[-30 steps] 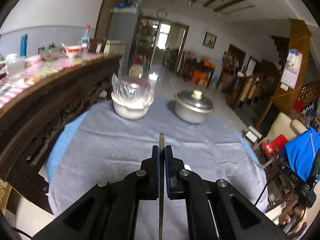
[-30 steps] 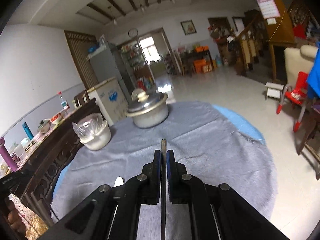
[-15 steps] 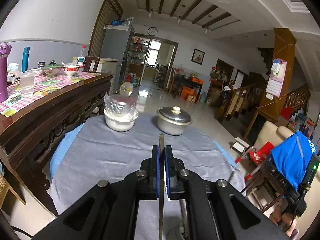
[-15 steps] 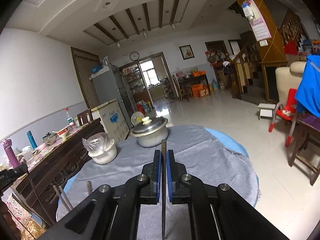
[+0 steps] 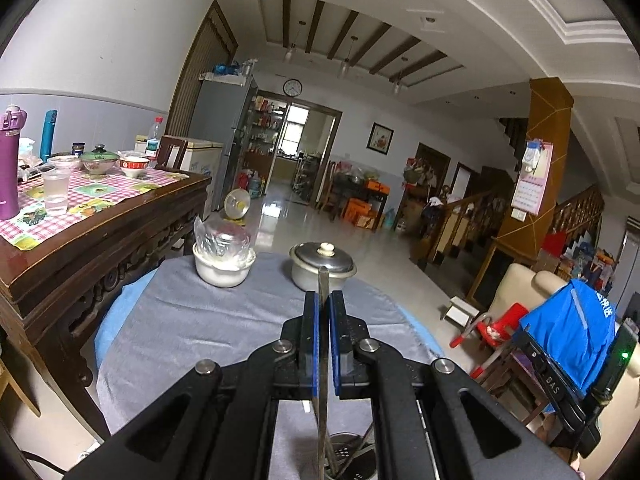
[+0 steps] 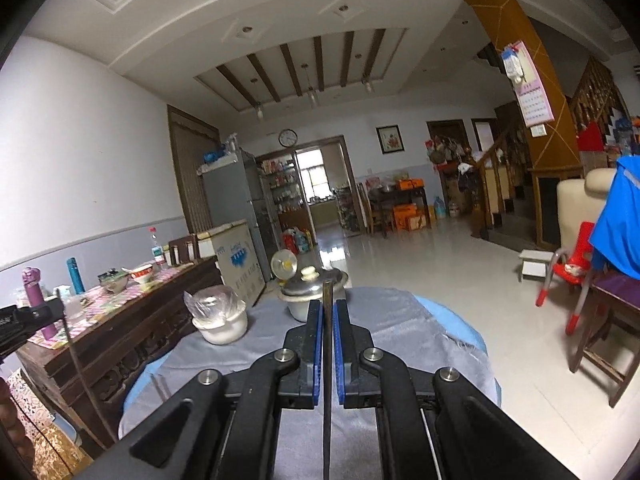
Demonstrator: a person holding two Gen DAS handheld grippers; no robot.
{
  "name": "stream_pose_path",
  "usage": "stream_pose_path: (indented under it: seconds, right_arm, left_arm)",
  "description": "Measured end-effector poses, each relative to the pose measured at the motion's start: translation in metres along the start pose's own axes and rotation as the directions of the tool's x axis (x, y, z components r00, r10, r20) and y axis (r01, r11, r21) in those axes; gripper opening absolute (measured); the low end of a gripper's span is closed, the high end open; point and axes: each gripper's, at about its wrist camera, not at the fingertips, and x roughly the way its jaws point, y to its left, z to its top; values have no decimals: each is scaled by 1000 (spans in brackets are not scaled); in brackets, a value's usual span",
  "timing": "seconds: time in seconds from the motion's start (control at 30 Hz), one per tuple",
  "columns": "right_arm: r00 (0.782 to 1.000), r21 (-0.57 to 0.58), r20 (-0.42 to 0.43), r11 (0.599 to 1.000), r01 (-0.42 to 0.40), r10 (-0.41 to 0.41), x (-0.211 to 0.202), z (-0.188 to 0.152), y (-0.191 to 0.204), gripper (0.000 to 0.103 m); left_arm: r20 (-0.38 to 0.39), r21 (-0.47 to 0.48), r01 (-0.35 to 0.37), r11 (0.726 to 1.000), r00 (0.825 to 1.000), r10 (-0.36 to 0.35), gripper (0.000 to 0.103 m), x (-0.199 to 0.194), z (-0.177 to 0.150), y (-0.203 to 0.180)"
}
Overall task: Organize utensils
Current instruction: 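Lift both held chopsticks and carry them over the grey holder cup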
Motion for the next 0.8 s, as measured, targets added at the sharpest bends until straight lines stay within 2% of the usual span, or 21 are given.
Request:
stream_pose_path:
  seconds: [0.27,0.8]
  right_arm:
    - [998,-22,44,999,-48,49,-25,13,12,6]
    - [988,-27,27,988,-151,152,-35,11,34,6]
  left_arm:
    - [42,-16,-9,1000,999,10,5,-7,3,-11]
    - [47,-53,-37,998,998,39,5,7,-2,-15]
